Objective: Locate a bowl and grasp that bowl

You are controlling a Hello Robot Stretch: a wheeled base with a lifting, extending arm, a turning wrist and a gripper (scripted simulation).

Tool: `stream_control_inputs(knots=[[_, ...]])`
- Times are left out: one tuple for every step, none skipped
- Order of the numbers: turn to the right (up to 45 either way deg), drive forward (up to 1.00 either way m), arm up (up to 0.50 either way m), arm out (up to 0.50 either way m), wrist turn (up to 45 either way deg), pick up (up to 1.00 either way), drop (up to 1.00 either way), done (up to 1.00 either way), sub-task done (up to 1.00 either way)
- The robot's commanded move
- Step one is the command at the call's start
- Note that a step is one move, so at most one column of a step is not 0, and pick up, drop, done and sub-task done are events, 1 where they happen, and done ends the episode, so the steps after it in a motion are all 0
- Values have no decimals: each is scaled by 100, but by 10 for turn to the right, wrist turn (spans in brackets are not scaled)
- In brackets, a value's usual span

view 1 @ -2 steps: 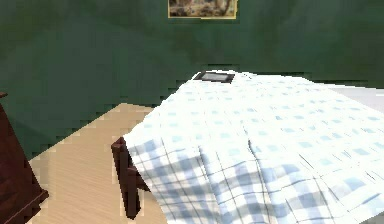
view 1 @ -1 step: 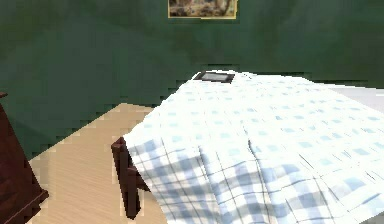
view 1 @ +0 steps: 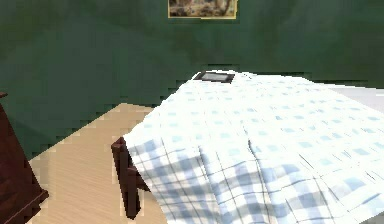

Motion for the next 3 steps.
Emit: stream_control_inputs(knots=[[0,0,0,20,0,0,0,0,0],[0,0,0,0,450,0,0,0,0],[0,0,0,0,450,0,0,0,0]])
